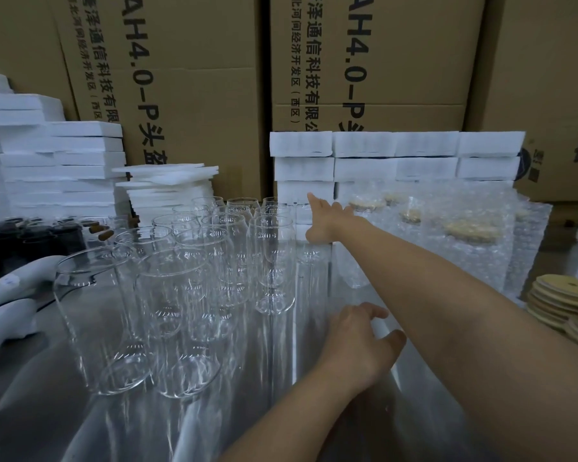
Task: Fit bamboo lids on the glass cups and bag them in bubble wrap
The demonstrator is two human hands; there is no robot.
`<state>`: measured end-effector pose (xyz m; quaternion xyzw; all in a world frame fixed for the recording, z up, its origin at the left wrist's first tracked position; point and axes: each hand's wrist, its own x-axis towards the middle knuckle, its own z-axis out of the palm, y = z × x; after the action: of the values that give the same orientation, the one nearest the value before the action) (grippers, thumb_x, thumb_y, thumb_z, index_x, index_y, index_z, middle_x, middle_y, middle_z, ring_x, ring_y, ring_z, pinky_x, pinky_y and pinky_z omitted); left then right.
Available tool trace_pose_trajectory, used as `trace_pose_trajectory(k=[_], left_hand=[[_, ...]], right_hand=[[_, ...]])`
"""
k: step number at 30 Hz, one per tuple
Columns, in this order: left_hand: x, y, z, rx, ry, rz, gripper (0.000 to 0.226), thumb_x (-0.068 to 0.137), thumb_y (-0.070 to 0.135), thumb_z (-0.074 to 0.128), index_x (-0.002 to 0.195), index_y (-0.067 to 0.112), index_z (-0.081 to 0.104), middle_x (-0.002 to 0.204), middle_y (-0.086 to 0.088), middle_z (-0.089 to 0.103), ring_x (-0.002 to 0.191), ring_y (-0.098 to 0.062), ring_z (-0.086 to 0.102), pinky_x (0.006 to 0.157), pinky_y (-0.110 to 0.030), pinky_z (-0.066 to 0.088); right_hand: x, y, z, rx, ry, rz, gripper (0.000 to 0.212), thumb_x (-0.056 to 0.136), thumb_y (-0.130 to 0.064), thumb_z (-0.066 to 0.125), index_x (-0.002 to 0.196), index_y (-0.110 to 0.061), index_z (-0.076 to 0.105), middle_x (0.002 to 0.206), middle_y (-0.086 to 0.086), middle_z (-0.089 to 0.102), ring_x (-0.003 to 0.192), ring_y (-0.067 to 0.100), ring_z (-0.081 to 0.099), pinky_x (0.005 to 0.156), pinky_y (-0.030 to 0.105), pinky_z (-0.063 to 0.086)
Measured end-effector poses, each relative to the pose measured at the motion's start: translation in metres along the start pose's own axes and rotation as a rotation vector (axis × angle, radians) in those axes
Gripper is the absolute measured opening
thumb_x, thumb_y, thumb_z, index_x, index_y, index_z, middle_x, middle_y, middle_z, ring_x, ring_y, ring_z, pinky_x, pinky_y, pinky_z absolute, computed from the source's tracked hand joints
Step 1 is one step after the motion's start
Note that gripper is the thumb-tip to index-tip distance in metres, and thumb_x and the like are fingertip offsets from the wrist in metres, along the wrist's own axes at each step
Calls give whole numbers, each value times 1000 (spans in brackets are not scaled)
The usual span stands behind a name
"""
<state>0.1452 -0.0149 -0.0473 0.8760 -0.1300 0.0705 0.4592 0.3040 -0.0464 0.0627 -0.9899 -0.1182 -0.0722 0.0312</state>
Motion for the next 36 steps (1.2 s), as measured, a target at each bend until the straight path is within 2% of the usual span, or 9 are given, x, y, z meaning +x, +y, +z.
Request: trace_pose_trajectory(k=[3, 7, 14, 19, 22, 25, 29, 33, 36], left_hand=[[-1, 1, 1, -14, 0, -11, 39, 87, 40, 64, 123, 25, 58, 128, 3, 53, 116, -17, 55, 94, -24, 42], [-1, 1, 1, -24, -4, -1, 40, 87, 39, 64, 124, 23, 57, 131, 1, 50, 118, -19, 54, 98, -28, 43], [-1, 3, 0, -59, -9, -13, 39, 87, 42, 63, 122, 26, 57, 129, 3, 50, 115, -20, 57, 97, -31, 46], [-1, 2, -1, -40, 6, -3, 40, 87, 42, 63, 123, 26, 57, 128, 3, 53, 115, -15, 54, 93, -23, 42], [-1, 3, 0, -45, -9, -13, 41, 87, 42, 63, 124, 26, 57, 129, 3, 51, 112, -14, 55, 91, -21, 42], [1, 3, -1, -47, -11, -13, 41, 88, 40, 63, 125, 24, 57, 131, 2, 50, 120, -18, 52, 100, -27, 42], [2, 0, -3, -31, -17, -21, 41, 89, 39, 62, 128, 26, 56, 133, 5, 49, 121, -5, 43, 92, -14, 30], [1, 1, -3, 1, -23, -41, 41, 89, 38, 61, 129, 27, 56, 135, 6, 49, 129, -9, 41, 99, -19, 31], [3, -1, -3, -12, -24, -65, 34, 88, 36, 61, 121, 27, 59, 129, 6, 51, 126, -10, 43, 94, -17, 32]], right_hand=[[1, 2, 0, -28, 13, -8, 84, 90, -25, 48, 152, -16, -8, 158, 10, 11, 144, 36, 13, 114, 49, 14], [1, 6, -1, -38, 18, -8, 87, 89, -22, 48, 152, -17, -13, 161, 3, -9, 145, 34, 8, 115, 49, 13], [5, 6, -7, -21, -14, 2, 84, 89, -22, 47, 152, -17, -7, 160, 6, 6, 145, 35, 9, 113, 50, 17], [9, 9, -6, 0, -43, 0, 84, 89, -19, 45, 152, -18, -10, 162, 1, -3, 146, 34, 3, 114, 50, 14], [13, 8, -5, 15, -37, -6, 82, 89, -20, 46, 153, -18, -6, 161, 6, 4, 145, 35, 10, 113, 50, 19], [14, 8, -4, -102, 55, -13, 68, 89, -25, 50, 149, -13, 20, 149, 13, 27, 134, 34, 31, 107, 48, 31], [3, 6, 0, -424, 333, -60, 30, 89, -32, 55, 116, -19, 59, 122, 6, 46, 115, 27, 39, 94, 38, 30], [-23, 6, -1, -305, 564, -87, 24, 90, -31, 57, 107, -16, 64, 125, 3, 43, 112, 26, 35, 90, 34, 26], [-56, 9, -8, -109, 718, -126, 24, 94, -26, 54, 112, -12, 61, 134, 4, 41, 114, 28, 36, 87, 33, 33]])
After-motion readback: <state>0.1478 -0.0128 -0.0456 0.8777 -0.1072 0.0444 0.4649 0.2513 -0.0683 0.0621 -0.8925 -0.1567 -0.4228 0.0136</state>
